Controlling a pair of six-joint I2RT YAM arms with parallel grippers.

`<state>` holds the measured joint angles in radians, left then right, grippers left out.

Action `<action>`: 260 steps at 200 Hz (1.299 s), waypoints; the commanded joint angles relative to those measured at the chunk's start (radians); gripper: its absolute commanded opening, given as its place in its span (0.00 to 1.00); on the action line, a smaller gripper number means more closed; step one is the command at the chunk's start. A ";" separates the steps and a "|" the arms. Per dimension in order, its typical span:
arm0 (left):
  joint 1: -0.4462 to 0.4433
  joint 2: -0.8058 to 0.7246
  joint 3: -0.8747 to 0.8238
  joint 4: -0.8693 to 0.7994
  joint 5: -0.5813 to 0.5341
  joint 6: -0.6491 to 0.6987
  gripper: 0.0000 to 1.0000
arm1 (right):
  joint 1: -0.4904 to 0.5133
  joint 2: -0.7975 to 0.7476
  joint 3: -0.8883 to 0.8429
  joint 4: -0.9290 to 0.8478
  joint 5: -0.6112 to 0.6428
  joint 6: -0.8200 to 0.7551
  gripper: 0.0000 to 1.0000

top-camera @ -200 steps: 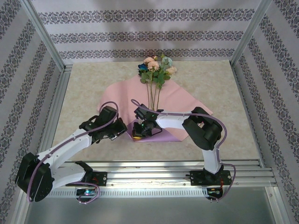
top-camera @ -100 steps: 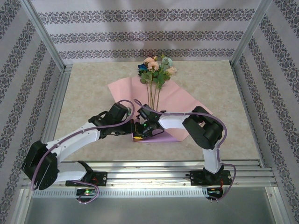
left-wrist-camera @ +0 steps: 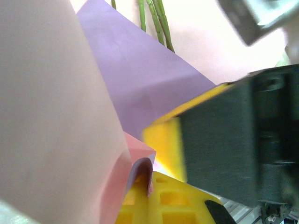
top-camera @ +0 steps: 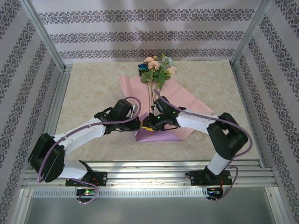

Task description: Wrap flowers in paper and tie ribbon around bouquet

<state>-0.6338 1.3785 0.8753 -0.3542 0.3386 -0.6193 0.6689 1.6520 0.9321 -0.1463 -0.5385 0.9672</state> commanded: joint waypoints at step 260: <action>-0.086 0.389 0.152 0.282 0.139 -0.054 0.00 | -0.235 -0.344 -0.166 -0.104 0.194 0.051 0.40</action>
<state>-0.7010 1.7573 1.0359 -0.0818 0.4641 -0.6628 0.4816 1.3315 0.7525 -0.2211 -0.3996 0.9970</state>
